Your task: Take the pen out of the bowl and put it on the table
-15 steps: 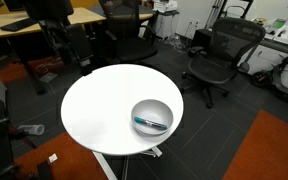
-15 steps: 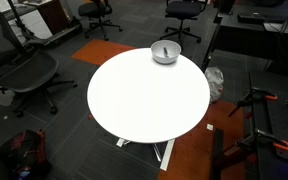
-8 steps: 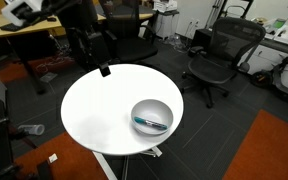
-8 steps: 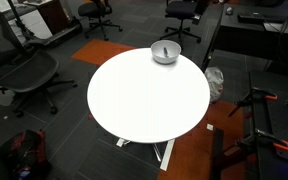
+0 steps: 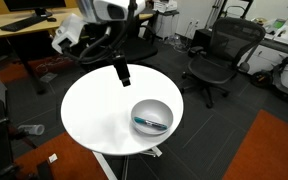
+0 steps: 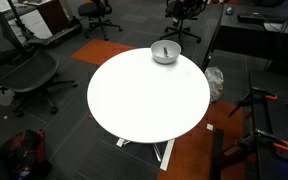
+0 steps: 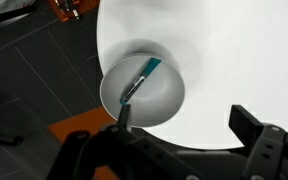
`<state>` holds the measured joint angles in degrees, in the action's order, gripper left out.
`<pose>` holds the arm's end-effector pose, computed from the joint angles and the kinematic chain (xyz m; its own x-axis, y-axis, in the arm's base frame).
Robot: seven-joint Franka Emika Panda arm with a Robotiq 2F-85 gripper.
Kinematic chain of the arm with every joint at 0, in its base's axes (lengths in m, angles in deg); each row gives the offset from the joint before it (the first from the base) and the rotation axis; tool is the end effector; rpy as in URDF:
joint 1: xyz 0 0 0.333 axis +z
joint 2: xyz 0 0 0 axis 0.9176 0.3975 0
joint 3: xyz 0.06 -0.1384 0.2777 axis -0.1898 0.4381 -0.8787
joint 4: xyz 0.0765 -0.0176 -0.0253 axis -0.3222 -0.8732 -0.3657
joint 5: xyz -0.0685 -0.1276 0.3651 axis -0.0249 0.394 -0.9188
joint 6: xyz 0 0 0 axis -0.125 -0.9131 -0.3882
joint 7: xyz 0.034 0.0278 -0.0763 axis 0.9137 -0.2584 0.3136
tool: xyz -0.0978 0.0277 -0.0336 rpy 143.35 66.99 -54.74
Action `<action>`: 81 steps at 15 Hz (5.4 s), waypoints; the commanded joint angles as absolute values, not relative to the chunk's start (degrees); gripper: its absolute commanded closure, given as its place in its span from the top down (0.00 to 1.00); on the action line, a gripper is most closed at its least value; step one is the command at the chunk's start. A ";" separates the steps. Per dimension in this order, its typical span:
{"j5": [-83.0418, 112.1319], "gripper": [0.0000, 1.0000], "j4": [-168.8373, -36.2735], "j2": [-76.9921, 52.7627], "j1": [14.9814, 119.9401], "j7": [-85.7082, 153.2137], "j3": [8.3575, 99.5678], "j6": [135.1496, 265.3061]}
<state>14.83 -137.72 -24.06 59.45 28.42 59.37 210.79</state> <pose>0.5343 -0.1568 0.3614 0.8902 -0.3925 0.2312 -0.4066 -0.9135 0.0147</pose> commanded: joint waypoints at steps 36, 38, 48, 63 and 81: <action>-0.91 0.74 -99.00 20.57 54.86 10.01 62.44 204.46; -1.14 0.59 -98.05 21.33 54.58 10.14 62.20 203.76; -0.81 0.05 -97.50 21.42 54.10 12.37 61.57 203.46; 7.96 0.05 -112.63 4.72 60.35 18.22 63.30 210.04; 14.49 0.05 -139.73 -12.85 62.25 37.39 56.51 219.84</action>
